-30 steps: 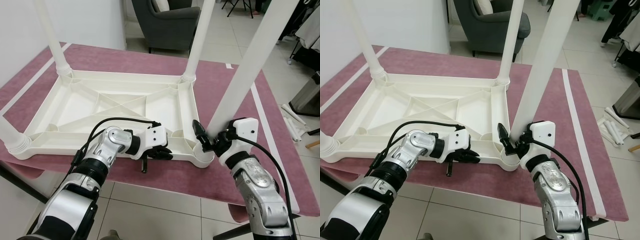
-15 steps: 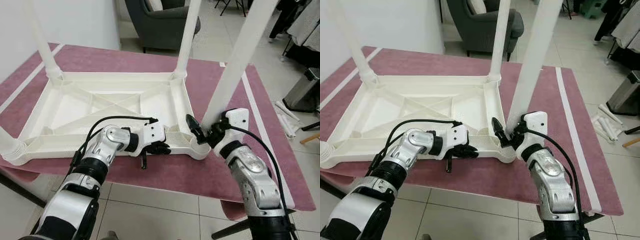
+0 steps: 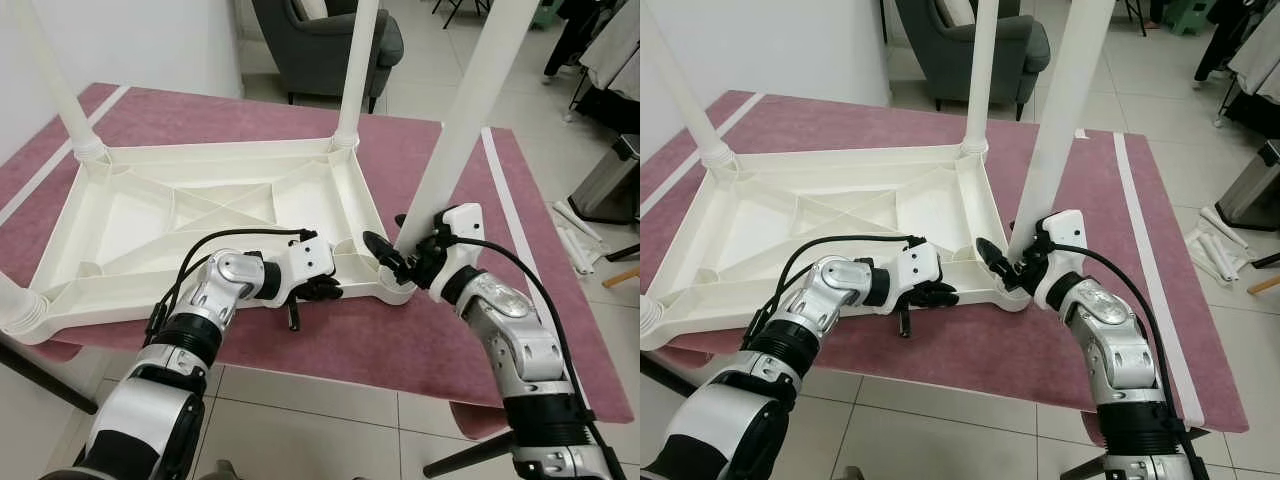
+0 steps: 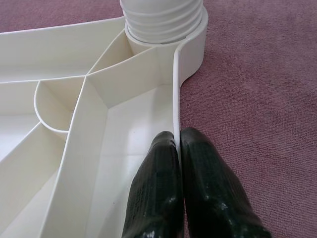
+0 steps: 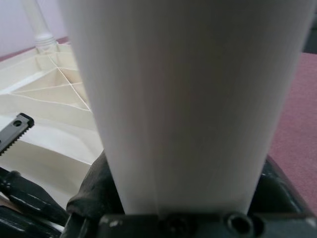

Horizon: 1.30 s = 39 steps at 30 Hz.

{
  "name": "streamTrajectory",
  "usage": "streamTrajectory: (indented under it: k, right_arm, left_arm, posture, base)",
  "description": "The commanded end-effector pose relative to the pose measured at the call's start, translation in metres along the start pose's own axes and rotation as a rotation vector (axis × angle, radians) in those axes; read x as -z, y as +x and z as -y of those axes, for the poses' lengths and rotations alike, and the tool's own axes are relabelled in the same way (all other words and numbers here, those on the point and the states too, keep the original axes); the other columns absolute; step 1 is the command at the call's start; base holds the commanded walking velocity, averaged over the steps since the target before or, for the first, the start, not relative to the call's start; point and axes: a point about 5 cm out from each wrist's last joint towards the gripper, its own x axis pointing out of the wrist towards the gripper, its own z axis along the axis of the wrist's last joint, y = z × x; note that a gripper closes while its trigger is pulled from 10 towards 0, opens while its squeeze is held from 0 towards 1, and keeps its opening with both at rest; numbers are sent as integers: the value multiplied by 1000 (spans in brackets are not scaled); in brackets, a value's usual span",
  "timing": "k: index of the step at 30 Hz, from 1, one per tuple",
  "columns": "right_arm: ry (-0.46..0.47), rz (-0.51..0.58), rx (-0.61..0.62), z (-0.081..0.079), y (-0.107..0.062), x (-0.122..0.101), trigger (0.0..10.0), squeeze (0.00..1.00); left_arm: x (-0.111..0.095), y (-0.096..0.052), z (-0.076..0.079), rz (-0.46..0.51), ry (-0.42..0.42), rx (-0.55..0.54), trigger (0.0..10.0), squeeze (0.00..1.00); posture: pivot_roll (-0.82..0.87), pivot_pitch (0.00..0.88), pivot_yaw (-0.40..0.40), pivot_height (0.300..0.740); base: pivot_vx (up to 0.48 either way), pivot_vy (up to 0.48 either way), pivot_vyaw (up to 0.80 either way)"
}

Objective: Building children table

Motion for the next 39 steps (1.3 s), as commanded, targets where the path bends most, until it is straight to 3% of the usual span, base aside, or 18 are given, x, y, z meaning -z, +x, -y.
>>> streamTrajectory:
  k: [1, 10, 12, 13, 16, 17, 20, 23, 27, 28, 30, 31, 33, 37, 38, 39]
  right_arm:
    - [13, -50, -7, -10, 8, 11, 0, 0]
    - [38, -76, 126, -16, 11, 21, 0, 0]
    - [81, -79, 295, -21, 15, 24, 0, 0]
    - [81, -79, 295, -21, 15, 24, 0, 0]
    - [123, -110, 583, -23, 24, 26, 0, 0]
    - [123, -110, 583, -23, 24, 26, 0, 0]
    - [113, -116, 748, -26, 28, 26, 0, 0]
    - [99, -116, 801, -33, 32, 26, 0, 0]
    - [87, -97, 771, -40, 36, 22, 0, 0]
    - [92, -52, 681, -47, 41, 15, 10000, 0]
    - [97, -4, 597, -57, 46, 7, 10000, 0]
    - [100, 22, 563, -57, 46, 3, 10000, 996]
    - [106, 57, 514, -56, 44, -2, 10000, 1000]
    - [112, 78, 491, -55, 44, -5, 10000, 1000]
    - [99, 108, 386, -56, 42, -12, 10000, 0]
    - [99, 108, 386, -56, 42, -12, 10000, 0]
  left_arm:
    - [-10, -4, -29, 85, -58, -601, 10000, 0]
    - [-15, 2, -28, 91, -43, -578, 10000, 0]
    - [-21, 6, -26, 105, -38, -561, 10000, 0]
    - [-21, 6, -26, 105, -38, -561, 10000, 0]
    - [-26, 10, -25, 120, -33, -536, 10000, 0]
    - [-26, 10, -25, 120, -33, -536, 10000, 0]
    - [-27, 10, -24, 124, -30, -520, 10000, 0]
    - [-27, 10, -24, 124, -29, -513, 10000, 0]
    - [-26, 8, -24, 123, -26, -512, 10000, 0]
    - [-25, 7, -24, 121, -22, -510, 10000, 0]
    - [-24, 6, -23, 115, -17, -515, 10000, 0]
    - [-24, 6, -23, 113, -14, -514, 10000, 0]
    - [-23, 6, -22, 111, -11, -512, 10000, 0]
    - [-23, 6, -22, 110, -10, -509, 10000, 0]
    - [-23, 6, -21, 112, -3, -496, 10000, 0]
    - [-23, 6, -21, 112, -3, -496, 10000, 0]
  posture:
    - [88, 0, -14, 740]
    - [86, 0, -9, 740]
    - [81, 0, -4, 740]
    - [81, 0, -4, 740]
    - [80, 0, -1, 740]
    - [80, 0, -1, 740]
    - [86, 0, -1, 740]
    - [86, 0, -1, 740]
    - [98, 1, -8, 740]
    - [98, 1, -10, 740]
    - [98, 1, -10, 740]
    - [96, 1, -10, 740]
    - [94, 0, -12, 740]
    - [94, 0, -12, 740]
    - [91, 0, -14, 740]
    - [91, 0, -14, 740]
  base:
    - [0, 0, 0]
    - [0, 0, 0]
    - [0, 0, 0]
    - [0, 0, 0]
    - [0, 0, 0]
    - [0, 0, 0]
    - [0, 0, 0]
    - [0, 0, 0]
    - [0, 0, 0]
    - [0, 0, 0]
    - [0, 0, 0]
    - [0, 0, 0]
    - [0, 0, 0]
    - [0, 0, 0]
    - [0, 0, 0]
    - [0, 0, 0]
